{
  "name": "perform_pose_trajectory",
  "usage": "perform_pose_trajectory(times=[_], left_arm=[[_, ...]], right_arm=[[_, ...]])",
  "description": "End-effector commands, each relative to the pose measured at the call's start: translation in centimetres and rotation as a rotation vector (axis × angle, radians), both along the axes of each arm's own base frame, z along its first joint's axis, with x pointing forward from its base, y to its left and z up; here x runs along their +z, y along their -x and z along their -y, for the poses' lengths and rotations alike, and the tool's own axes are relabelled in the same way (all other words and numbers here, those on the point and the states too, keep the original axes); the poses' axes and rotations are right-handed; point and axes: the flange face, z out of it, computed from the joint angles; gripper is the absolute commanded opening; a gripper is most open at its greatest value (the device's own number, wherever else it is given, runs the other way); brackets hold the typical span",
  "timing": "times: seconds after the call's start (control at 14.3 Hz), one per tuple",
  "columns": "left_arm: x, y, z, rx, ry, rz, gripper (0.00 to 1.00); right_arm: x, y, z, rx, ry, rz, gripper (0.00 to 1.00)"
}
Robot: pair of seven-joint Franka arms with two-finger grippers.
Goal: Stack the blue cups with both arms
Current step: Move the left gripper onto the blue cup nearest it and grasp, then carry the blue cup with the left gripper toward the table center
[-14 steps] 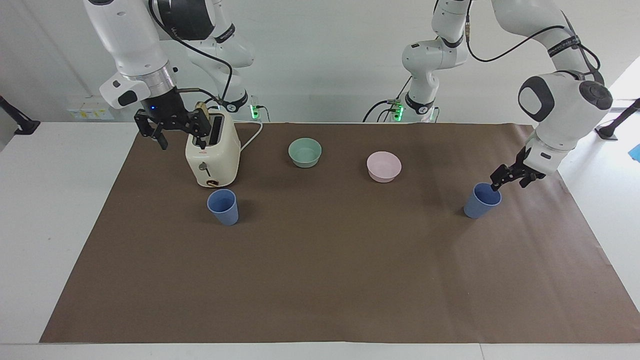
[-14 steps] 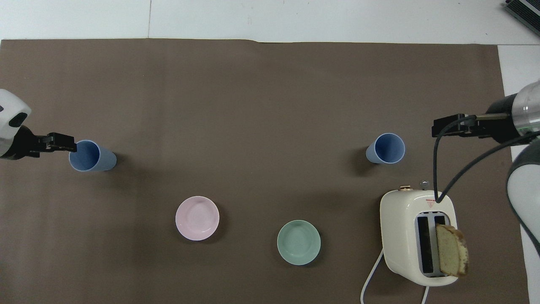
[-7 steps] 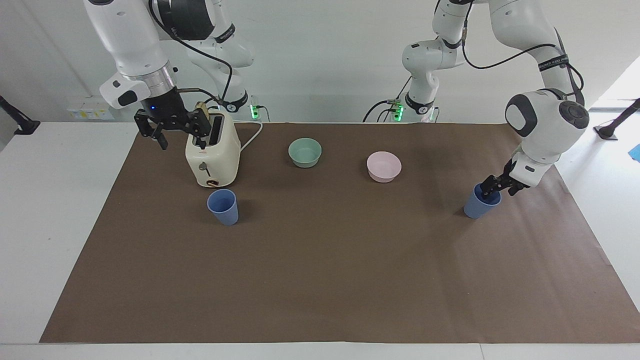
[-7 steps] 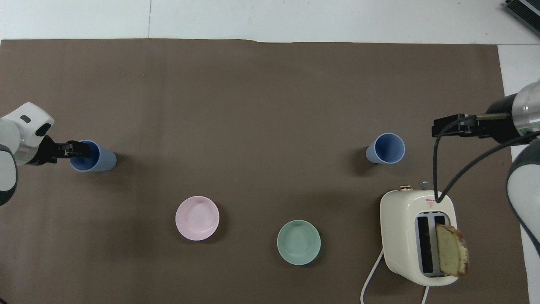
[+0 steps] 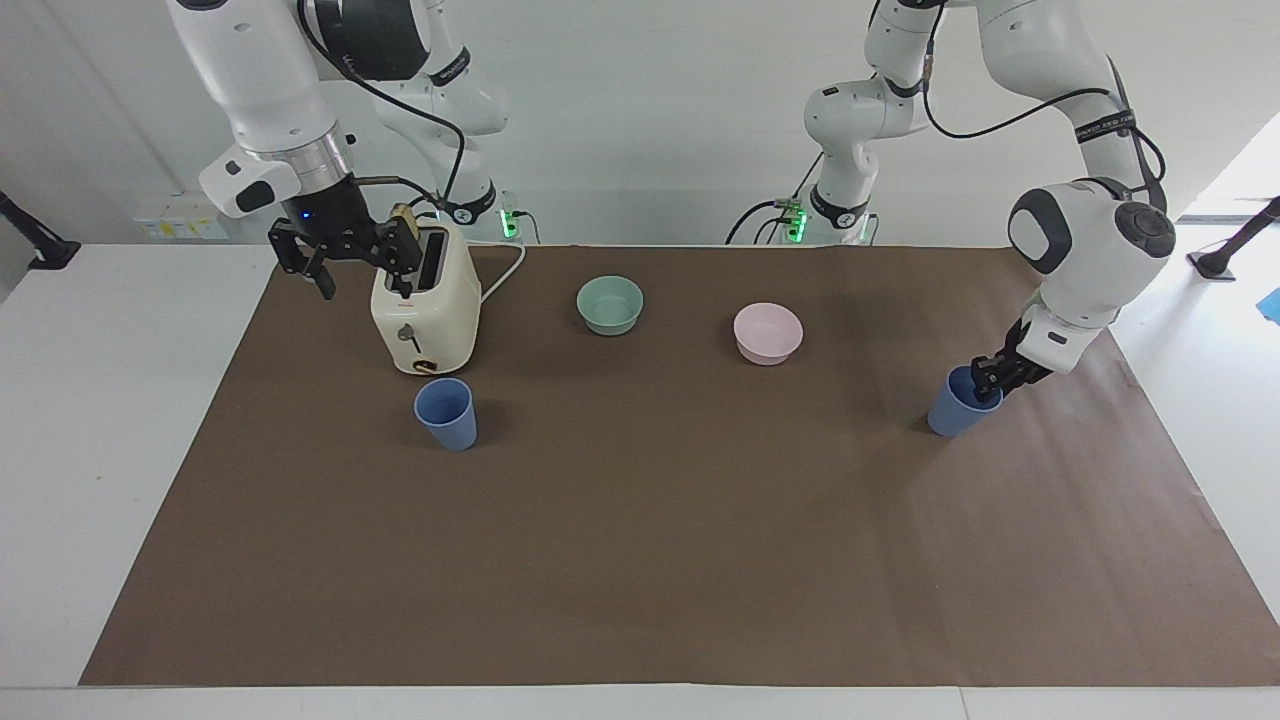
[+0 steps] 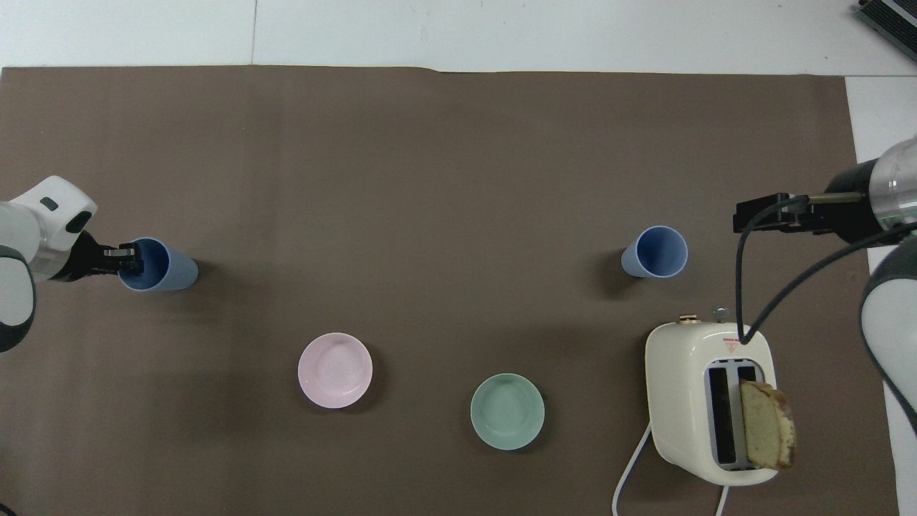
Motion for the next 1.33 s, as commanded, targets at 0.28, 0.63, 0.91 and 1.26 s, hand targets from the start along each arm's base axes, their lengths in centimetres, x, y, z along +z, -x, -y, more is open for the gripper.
perform_pose_trajectory(times=[0.28,0.63,0.91,1.26], left_arm=[[7.9,-3.8,1.4,0.021,0.057,0.051,0.0],[11.6,-4.7,11.9,0.166,0.079,0.071,0.0],[11.1,-2.5,24.8,0.229,0.104,0.057,0.0],[6.0,-0.3,37.4,0.267,0.147,0.087,0.0]], right_arm=[[0.0,0.2,0.4,0.005,-0.02,-0.006,1.0],[-0.1,0.2,0.4,0.005,-0.02,-0.008,1.0],[0.0,0.2,0.4,0.005,-0.02,-0.006,1.0],[0.0,0.2,0.3,0.006,-0.02,-0.006,1.0]])
